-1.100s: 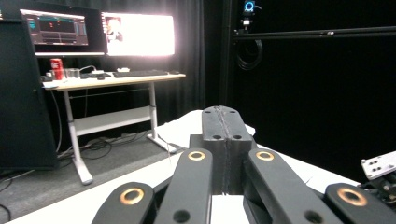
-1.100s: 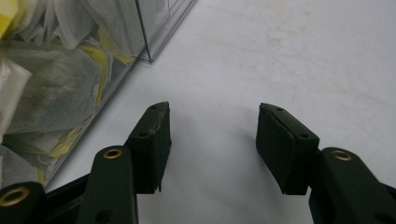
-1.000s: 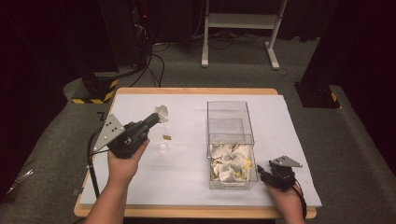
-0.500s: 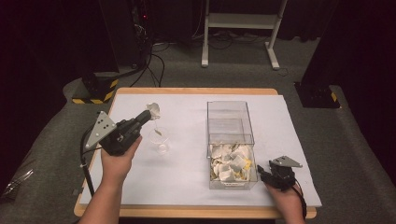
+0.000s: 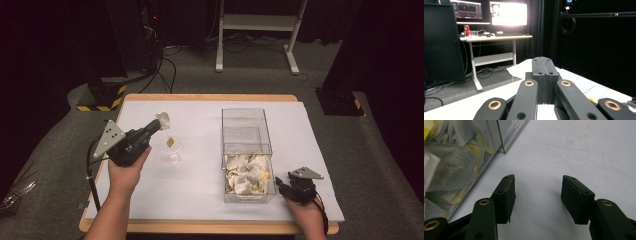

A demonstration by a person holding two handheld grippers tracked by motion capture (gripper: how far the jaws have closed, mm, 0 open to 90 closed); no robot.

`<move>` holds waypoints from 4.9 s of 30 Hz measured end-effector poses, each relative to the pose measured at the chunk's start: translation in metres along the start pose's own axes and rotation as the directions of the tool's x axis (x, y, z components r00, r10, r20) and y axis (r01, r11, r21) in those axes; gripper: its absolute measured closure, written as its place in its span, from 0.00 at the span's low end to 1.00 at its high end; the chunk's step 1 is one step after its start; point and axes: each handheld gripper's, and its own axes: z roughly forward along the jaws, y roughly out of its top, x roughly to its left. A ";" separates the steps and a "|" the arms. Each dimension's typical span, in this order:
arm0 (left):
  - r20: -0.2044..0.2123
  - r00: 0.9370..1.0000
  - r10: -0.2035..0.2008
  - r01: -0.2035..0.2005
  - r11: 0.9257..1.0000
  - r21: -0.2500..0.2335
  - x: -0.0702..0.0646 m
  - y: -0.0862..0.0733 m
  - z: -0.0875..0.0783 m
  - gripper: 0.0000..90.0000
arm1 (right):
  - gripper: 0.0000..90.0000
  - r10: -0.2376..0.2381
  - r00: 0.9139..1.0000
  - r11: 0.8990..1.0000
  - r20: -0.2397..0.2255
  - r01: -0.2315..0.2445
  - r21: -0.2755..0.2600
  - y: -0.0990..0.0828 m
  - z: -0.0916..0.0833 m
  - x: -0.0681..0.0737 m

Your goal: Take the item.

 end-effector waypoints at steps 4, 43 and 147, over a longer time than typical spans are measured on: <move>0.000 1.000 -0.014 0.014 1.000 0.005 0.002 -0.005 0.000 1.00 | 0.50 0.000 1.000 1.000 0.000 0.000 0.000 0.000 0.000 0.000; 0.000 0.996 -0.086 0.085 0.987 0.135 0.007 -0.069 0.015 1.00 | 0.50 0.000 1.000 1.000 0.001 0.000 -0.001 0.000 0.000 0.000; -0.213 0.977 0.030 0.095 0.829 0.551 0.019 -0.165 -0.020 0.44 | 0.48 0.001 1.000 1.000 -0.013 -0.001 -0.003 0.000 -0.001 0.000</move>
